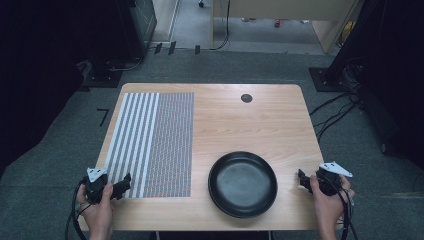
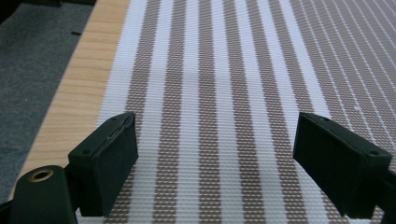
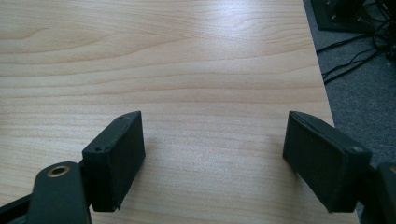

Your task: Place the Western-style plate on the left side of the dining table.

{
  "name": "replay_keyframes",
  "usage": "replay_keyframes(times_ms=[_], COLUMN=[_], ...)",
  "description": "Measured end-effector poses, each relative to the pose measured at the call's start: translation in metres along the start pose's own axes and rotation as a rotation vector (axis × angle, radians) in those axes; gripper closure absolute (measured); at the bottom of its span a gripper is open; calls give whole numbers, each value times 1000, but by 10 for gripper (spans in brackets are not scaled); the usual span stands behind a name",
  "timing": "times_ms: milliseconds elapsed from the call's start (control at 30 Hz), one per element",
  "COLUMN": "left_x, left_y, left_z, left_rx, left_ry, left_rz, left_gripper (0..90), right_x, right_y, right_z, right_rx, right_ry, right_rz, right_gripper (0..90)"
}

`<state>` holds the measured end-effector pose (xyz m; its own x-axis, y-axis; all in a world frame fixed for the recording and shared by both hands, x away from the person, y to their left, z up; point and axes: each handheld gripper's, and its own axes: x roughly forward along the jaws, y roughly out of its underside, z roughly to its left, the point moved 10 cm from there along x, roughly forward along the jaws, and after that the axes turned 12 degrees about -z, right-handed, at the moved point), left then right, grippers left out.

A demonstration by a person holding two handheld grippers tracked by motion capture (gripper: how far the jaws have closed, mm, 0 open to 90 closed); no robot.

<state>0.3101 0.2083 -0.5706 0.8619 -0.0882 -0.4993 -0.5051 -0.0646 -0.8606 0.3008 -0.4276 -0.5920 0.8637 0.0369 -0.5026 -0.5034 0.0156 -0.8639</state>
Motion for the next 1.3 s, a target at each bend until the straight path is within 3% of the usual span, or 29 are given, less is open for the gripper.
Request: replay_keyframes(times_ms=[333,600,867,1133,1300], left_x=[-1,-3,-1,7,13], left_y=[-5,-18,-33,-50,-48], left_z=[-16,-49,-77,-118,-133], left_rx=[15,68,75,72,92], left_ry=[24,89,132,185,210], left_rz=[-19,-36,-52,-77,-81], left_gripper=[136,136,136,136,136], right_x=[0,1,1,0,0], right_y=[1,1,1,1,1], right_z=[1,0,1,1,2], right_rx=[-7,-7,-8,-11,-13], right_ry=[-6,-4,-7,-9,-13], right_rz=[6,7,9,9,11], right_gripper=[167,158,146,145,139])
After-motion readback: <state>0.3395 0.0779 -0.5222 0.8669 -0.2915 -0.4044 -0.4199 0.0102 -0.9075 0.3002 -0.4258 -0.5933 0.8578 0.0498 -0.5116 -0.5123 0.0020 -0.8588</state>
